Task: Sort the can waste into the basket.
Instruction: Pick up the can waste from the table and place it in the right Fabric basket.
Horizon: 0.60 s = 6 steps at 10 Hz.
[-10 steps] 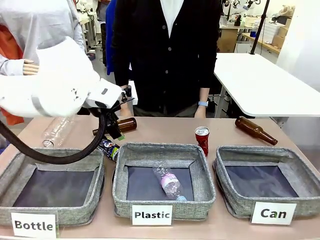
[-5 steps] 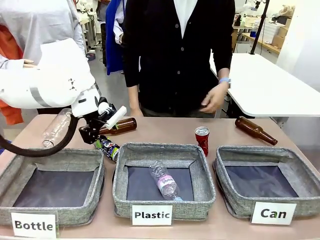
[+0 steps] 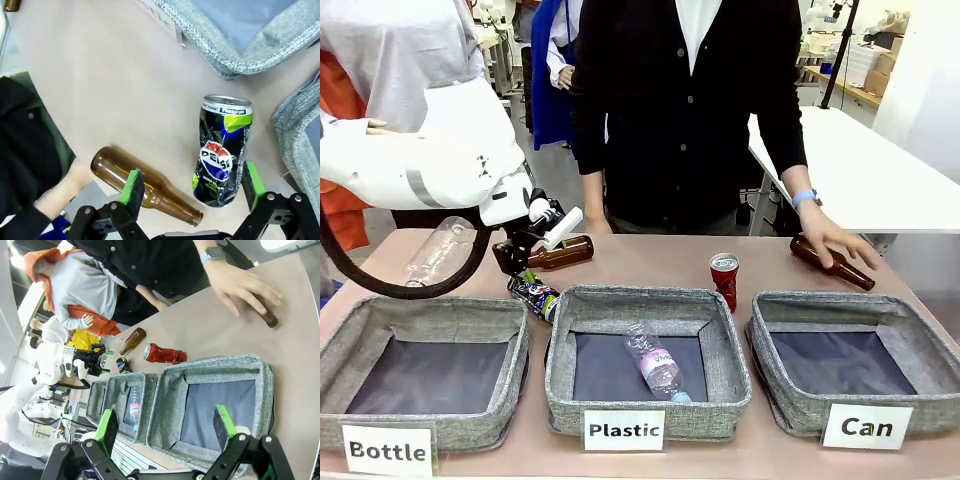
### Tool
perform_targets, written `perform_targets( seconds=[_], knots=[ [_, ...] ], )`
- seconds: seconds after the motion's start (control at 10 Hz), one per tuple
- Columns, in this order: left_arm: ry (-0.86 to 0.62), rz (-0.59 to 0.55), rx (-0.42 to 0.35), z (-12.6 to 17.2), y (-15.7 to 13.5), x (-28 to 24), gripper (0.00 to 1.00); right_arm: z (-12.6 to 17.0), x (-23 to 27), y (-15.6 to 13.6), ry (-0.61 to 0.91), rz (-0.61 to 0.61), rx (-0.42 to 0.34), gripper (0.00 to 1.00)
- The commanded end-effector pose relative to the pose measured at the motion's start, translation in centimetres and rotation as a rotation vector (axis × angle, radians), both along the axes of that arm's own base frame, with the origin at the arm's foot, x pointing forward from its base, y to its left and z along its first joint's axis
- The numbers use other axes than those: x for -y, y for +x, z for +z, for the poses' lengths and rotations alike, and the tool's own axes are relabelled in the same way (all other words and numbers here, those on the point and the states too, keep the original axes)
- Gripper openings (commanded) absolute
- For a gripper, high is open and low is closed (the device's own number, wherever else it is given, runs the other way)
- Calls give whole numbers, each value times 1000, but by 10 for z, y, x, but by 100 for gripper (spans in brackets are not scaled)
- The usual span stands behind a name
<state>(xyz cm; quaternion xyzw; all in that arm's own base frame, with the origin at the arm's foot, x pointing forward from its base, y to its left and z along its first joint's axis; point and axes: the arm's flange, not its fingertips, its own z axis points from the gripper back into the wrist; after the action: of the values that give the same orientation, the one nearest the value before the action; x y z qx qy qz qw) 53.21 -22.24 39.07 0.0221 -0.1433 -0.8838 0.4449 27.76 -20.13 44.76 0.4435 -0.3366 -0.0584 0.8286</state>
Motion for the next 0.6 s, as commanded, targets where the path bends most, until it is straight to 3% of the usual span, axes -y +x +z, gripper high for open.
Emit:
perform_targets(
  seconds=[0.0, 0.5],
  knots=[
    [32, 18, -42, -5, 12, -3, 100, 0, 2, 3, 6, 4, 39, 100],
    [176, 42, -156, -46, 35, 5, 100, 0, 2, 3, 6, 4, 39, 100]
  ],
)
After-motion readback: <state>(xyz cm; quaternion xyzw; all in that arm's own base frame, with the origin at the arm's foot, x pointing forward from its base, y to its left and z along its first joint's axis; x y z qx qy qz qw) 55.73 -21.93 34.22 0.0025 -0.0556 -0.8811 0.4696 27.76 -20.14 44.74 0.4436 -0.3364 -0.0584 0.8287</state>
